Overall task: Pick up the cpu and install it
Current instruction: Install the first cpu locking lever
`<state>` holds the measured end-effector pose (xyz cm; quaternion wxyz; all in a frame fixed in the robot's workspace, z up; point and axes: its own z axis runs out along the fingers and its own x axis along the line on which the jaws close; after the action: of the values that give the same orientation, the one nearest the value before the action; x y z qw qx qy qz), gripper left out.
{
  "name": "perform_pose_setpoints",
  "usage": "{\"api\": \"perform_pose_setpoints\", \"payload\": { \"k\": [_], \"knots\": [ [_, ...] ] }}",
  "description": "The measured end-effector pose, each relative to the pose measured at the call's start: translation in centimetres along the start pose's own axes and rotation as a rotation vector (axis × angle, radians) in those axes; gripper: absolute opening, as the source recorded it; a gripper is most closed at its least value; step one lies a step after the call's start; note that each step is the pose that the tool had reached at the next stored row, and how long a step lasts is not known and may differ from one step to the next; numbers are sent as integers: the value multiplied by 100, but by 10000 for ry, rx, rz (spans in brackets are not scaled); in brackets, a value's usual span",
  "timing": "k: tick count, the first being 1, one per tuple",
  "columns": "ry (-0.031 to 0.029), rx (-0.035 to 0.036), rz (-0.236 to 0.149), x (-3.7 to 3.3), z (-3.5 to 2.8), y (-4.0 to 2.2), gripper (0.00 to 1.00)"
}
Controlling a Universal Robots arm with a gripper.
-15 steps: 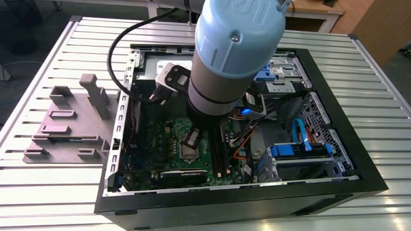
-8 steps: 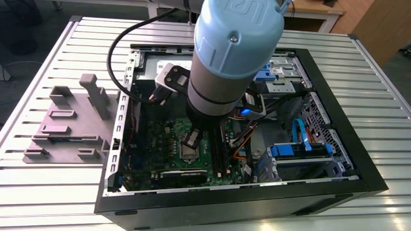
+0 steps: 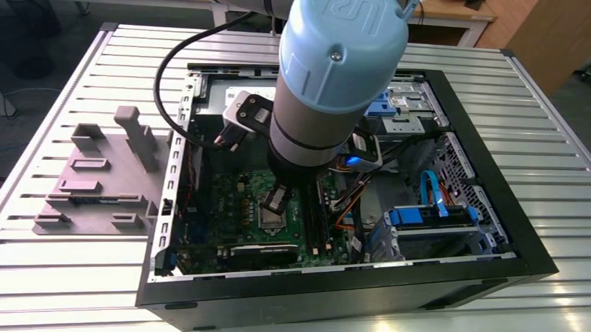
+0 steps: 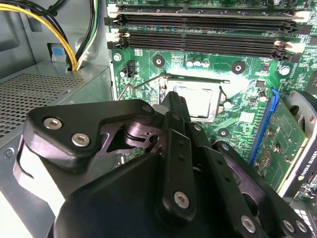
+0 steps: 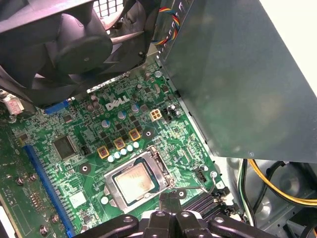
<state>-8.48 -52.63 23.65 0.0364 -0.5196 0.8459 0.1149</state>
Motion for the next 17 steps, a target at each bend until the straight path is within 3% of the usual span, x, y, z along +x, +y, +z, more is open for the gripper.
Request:
{"api": "perform_pose_setpoints", "payload": {
  "k": [5,10,13,17],
  "knots": [
    [-24,-12,-1,-15,-79,13,11],
    [-85,-44,-5,-34,-182,29,11],
    [-112,-58,-8,-54,-177,39,11],
    [-159,-82,-10,-138,-155,81,11]
  ]
}}
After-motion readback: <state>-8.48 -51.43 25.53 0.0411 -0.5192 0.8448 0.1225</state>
